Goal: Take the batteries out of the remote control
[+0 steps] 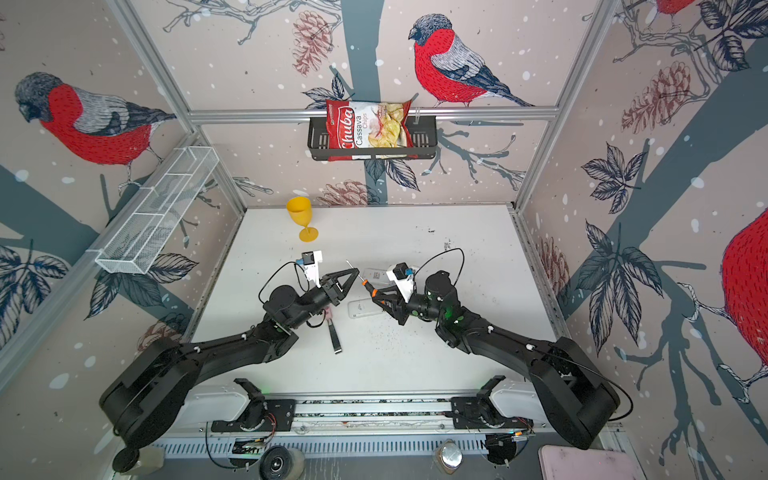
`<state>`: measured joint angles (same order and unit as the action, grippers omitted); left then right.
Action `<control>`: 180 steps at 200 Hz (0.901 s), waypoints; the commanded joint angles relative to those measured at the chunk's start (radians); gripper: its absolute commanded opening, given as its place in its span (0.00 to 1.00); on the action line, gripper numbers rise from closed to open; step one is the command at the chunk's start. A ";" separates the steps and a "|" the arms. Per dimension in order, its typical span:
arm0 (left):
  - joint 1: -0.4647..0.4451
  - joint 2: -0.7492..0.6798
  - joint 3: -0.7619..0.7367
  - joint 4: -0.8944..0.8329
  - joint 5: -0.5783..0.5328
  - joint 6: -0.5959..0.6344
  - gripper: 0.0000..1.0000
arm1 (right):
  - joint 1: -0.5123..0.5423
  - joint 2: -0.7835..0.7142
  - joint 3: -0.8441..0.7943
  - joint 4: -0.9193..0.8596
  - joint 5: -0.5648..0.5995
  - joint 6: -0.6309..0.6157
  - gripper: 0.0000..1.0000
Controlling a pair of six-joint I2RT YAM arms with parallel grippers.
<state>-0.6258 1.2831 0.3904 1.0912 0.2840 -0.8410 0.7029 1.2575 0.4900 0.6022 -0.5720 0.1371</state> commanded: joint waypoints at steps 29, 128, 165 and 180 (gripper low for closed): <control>0.001 0.014 0.002 0.082 0.012 -0.007 0.14 | 0.000 0.014 0.005 0.024 -0.052 0.003 0.09; 0.002 0.039 -0.018 0.144 0.002 -0.030 0.00 | -0.001 0.019 0.006 0.010 -0.036 -0.003 0.10; 0.000 0.036 -0.034 0.169 -0.010 -0.050 0.00 | -0.008 0.000 -0.006 0.031 0.008 0.019 0.30; 0.000 0.032 -0.047 0.195 -0.024 -0.068 0.00 | -0.014 -0.024 -0.023 0.059 0.023 0.040 0.50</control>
<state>-0.6270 1.3235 0.3599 1.1954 0.2955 -0.9031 0.6998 1.2652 0.4839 0.6048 -0.6083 0.1352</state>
